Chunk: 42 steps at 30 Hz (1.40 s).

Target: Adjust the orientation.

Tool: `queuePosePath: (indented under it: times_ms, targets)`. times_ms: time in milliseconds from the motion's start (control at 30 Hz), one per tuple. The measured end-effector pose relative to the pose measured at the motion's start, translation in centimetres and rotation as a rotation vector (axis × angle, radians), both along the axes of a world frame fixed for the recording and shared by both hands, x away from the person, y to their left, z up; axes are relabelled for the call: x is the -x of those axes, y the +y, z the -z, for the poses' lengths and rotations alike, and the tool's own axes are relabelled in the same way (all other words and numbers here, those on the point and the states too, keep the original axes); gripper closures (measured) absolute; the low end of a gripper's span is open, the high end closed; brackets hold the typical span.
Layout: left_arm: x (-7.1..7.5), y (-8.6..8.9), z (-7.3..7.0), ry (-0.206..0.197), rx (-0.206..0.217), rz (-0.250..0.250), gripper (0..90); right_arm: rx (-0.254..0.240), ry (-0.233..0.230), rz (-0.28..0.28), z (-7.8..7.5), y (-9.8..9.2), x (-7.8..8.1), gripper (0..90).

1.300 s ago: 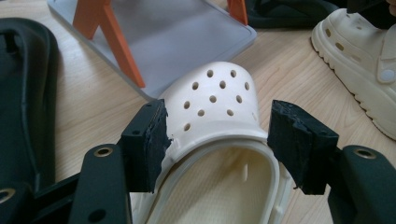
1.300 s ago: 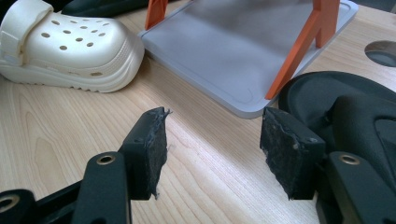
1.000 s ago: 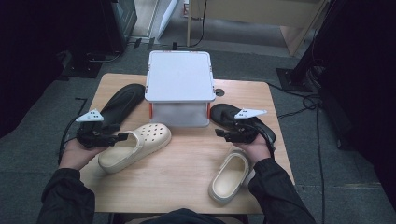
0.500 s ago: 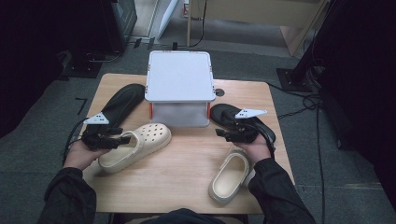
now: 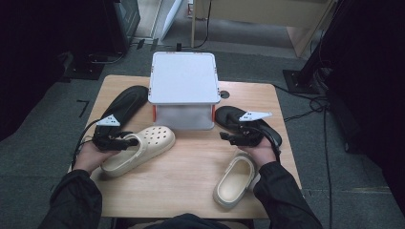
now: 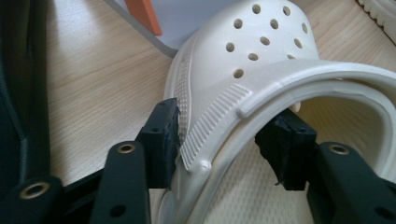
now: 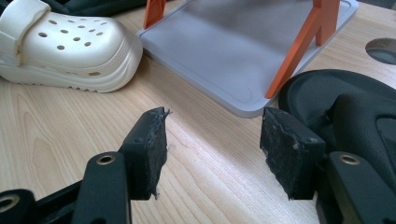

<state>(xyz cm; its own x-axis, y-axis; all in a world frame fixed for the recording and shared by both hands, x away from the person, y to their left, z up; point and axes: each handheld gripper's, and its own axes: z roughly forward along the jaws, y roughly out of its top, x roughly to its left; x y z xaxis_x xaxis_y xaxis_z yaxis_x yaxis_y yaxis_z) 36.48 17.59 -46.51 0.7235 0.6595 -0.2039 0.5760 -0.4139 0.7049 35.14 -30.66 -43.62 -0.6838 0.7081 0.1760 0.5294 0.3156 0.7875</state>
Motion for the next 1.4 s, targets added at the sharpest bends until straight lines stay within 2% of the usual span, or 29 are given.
queuePosePath:
  times_ms: [133,300,433,633,767,1100,1400]
  targets:
    - [0.0,0.1,-0.1,0.007,0.011,-0.012,53.9,0.000,-0.001,0.000,0.0,0.0,0.0,41.9]
    - [0.1,-0.1,-0.3,0.015,0.002,-0.024,55.4,0.000,0.000,-0.001,0.0,0.0,0.0,41.9]
    - [0.3,-0.3,-0.4,0.009,-0.011,-0.014,57.1,-0.004,0.002,0.004,0.1,-0.1,-0.1,41.9]
    - [0.8,-1.2,-0.7,0.035,-0.017,0.012,61.2,-0.016,0.003,0.001,0.0,-0.1,-0.1,43.0]
    - [1.1,-1.7,-0.8,0.045,-0.019,0.011,61.8,-0.018,0.000,-0.007,-0.1,0.0,0.0,44.2]
    - [2.2,-3.7,-1.1,0.100,0.013,0.033,62.8,-0.048,0.005,0.008,-0.3,-0.1,0.0,47.0]
    - [2.8,-4.9,-1.1,0.086,0.008,0.026,61.0,-0.053,-0.001,0.009,-0.5,0.1,-0.1,47.4]
